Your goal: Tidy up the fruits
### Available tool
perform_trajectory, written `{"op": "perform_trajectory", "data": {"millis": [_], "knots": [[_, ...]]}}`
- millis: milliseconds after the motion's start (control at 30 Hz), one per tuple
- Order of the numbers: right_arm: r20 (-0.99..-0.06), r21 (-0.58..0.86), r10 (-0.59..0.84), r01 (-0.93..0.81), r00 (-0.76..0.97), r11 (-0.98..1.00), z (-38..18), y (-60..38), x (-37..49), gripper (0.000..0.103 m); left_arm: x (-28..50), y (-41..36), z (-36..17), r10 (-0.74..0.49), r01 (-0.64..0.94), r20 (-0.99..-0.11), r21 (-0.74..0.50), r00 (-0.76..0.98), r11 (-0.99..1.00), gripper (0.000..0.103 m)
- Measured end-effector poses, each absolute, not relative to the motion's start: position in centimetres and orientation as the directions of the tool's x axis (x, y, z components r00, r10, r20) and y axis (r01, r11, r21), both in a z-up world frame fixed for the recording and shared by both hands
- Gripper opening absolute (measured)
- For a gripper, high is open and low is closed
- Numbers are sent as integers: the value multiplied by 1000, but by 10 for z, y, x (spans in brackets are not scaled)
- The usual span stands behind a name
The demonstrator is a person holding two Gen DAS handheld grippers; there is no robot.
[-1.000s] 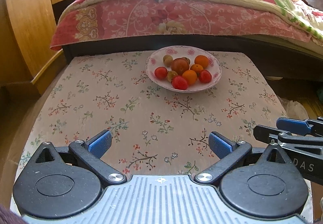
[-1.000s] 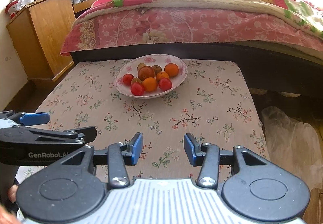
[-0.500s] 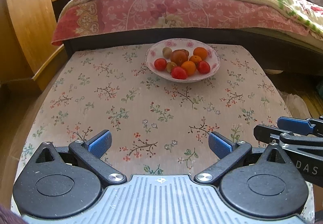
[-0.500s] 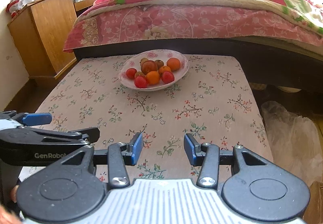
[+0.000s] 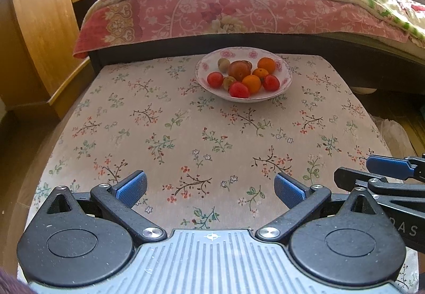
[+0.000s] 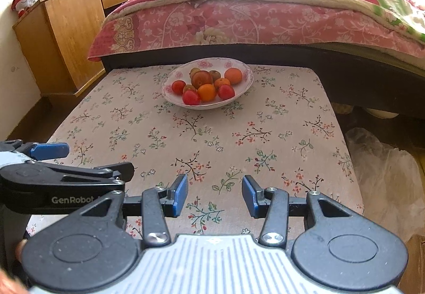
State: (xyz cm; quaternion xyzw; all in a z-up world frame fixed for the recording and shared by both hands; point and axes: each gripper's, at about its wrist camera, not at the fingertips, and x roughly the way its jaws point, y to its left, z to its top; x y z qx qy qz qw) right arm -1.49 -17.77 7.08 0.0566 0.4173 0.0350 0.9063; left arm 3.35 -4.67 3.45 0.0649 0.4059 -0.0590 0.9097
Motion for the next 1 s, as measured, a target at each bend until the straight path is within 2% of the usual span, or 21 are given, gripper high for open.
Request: {"op": "perform_trajectory", "data": {"millis": [1000], "knots": [[-767,140,120,-18,630,990,63,-174,-21,47,24,-41,28,-36,137,-766,68,642,988,103]]}}
